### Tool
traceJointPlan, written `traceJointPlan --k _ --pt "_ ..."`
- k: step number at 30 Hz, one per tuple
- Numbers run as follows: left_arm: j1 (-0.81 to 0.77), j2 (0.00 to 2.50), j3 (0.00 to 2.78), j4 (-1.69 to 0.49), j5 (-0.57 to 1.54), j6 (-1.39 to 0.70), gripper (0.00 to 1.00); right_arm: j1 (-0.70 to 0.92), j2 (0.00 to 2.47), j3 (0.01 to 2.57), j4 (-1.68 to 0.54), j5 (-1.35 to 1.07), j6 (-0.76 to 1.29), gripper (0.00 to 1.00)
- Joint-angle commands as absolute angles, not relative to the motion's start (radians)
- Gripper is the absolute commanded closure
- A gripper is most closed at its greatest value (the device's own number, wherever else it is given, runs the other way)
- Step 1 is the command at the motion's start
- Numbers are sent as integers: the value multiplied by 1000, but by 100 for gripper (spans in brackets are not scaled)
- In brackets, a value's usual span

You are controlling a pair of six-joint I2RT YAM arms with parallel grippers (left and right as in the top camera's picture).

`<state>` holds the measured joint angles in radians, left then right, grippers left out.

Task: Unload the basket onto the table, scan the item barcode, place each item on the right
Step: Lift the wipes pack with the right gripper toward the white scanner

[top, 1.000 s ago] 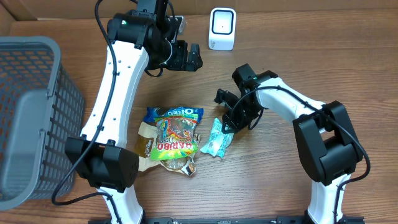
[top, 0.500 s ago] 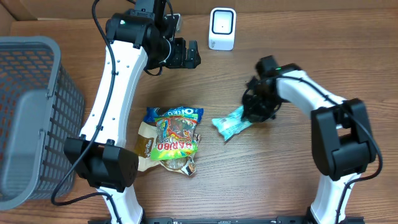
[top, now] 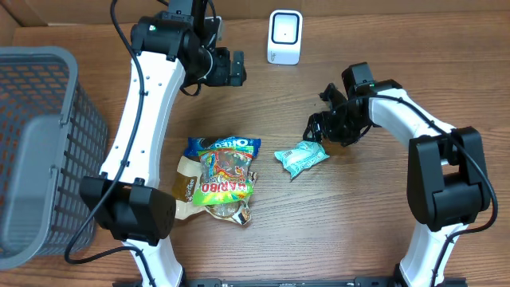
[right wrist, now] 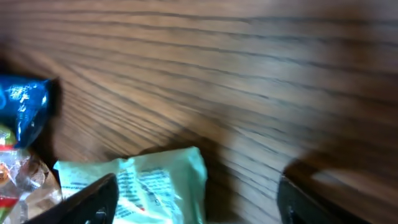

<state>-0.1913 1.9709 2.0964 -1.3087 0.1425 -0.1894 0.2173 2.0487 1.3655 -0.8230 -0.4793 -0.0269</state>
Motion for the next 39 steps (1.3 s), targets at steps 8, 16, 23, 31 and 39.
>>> traceJointPlan --k 8,16,23,31,39 --pt "-131 1969 2114 -1324 89 -207 0 308 2073 1291 -885 -483 -211 35" --pt "-131 1969 2114 -1330 89 -207 0 307 2073 1251 -884 -480 -211 43" --pt "-131 1969 2114 -1330 89 -207 0 307 2073 1251 -884 -480 -218 96" --pt "-131 1969 2114 -1330 50 -206 0 249 2028 1342 -999 -709 -218 96" --pt "-131 1969 2114 -1330 15 -206 0 189 1795 1511 -1020 -830 -210 96"
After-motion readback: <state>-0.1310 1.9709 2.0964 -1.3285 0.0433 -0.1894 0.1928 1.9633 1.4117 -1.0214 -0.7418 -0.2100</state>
